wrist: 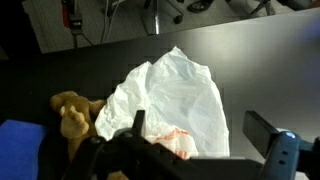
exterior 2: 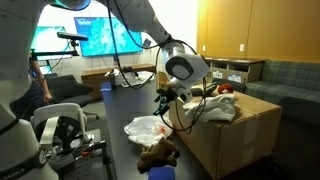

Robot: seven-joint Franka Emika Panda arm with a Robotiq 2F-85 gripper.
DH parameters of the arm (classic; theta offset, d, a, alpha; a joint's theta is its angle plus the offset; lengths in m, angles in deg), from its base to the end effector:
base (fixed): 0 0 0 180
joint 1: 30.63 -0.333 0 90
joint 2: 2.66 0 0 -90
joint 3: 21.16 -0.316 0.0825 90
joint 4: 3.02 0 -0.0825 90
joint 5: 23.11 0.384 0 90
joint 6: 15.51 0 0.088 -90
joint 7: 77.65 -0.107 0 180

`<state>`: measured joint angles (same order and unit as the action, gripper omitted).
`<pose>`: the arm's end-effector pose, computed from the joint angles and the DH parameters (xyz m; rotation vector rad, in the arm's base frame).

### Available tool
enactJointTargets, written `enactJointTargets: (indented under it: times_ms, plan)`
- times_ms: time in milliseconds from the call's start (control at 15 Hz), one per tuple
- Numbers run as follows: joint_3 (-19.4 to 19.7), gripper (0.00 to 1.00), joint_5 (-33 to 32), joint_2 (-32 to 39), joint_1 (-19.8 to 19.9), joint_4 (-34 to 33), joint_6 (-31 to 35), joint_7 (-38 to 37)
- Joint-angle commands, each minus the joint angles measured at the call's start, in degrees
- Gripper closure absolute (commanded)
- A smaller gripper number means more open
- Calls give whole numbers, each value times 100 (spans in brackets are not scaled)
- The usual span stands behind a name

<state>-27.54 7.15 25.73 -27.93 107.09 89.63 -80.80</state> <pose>0.5591 0.0755 0.2121 -2.5257 0.3625 0.8030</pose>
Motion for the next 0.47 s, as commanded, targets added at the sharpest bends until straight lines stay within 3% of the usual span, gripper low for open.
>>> enactJointTargets:
  times_ms: [0, 200, 267, 400]
  plan:
    - [21, 0, 476, -598, -137, 1442, 1119, 406]
    - [-77, 0, 959, -794, -208, 2449, 2050, 804]
    - [27, 0, 639, -342, -194, 1638, 1493, 534]
    - [-11, 0, 794, -445, -225, 2136, 1865, 702]
